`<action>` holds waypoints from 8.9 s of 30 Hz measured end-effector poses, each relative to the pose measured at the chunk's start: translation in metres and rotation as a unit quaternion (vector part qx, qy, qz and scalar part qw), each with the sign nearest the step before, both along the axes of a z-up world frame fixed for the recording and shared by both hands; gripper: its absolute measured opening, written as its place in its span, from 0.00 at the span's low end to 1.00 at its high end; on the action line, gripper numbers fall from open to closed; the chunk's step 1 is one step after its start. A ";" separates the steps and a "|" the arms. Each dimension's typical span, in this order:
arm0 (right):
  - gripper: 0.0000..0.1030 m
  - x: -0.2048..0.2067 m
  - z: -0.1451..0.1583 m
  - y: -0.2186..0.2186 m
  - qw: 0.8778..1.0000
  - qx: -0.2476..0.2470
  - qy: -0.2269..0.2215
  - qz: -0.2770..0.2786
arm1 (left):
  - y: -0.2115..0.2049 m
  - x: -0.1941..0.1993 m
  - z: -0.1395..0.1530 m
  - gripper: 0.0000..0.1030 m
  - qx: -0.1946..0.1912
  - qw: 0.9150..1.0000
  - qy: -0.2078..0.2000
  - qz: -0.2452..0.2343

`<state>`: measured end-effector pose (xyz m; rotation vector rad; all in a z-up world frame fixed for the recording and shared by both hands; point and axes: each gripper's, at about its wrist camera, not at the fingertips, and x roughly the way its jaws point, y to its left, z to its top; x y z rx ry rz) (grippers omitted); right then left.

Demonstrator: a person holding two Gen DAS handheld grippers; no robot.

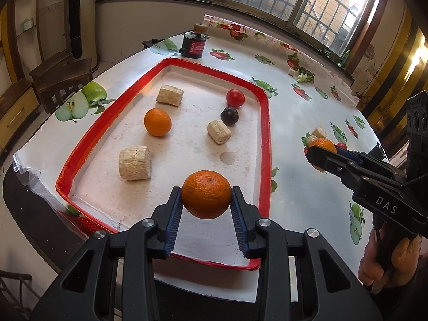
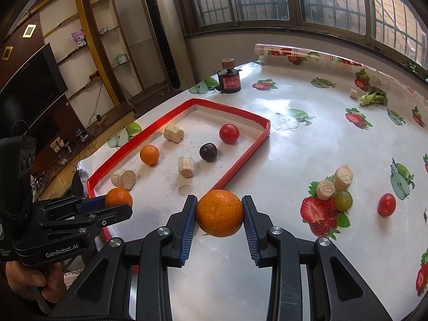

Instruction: Organize fruits

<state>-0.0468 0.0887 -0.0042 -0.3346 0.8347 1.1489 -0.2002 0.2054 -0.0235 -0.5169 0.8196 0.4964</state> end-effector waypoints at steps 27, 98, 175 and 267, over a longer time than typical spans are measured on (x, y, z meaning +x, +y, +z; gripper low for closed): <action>0.34 -0.014 -0.035 0.089 0.997 -0.035 0.022 0.068 | 0.038 -0.011 -0.020 0.33 -0.008 0.999 0.023 0.038; 0.57 0.091 -0.007 -0.140 0.987 -0.002 0.008 -0.158 | -0.079 0.086 0.021 0.52 0.036 0.993 0.015 -0.107; 0.33 0.130 -0.026 -0.122 0.985 -0.010 0.016 -0.174 | -0.073 0.140 0.006 0.24 -0.016 0.982 -0.026 -0.189; 0.32 0.061 -0.041 0.114 0.999 -0.032 0.025 0.019 | 0.069 0.082 -0.010 0.24 0.005 1.000 0.009 -0.008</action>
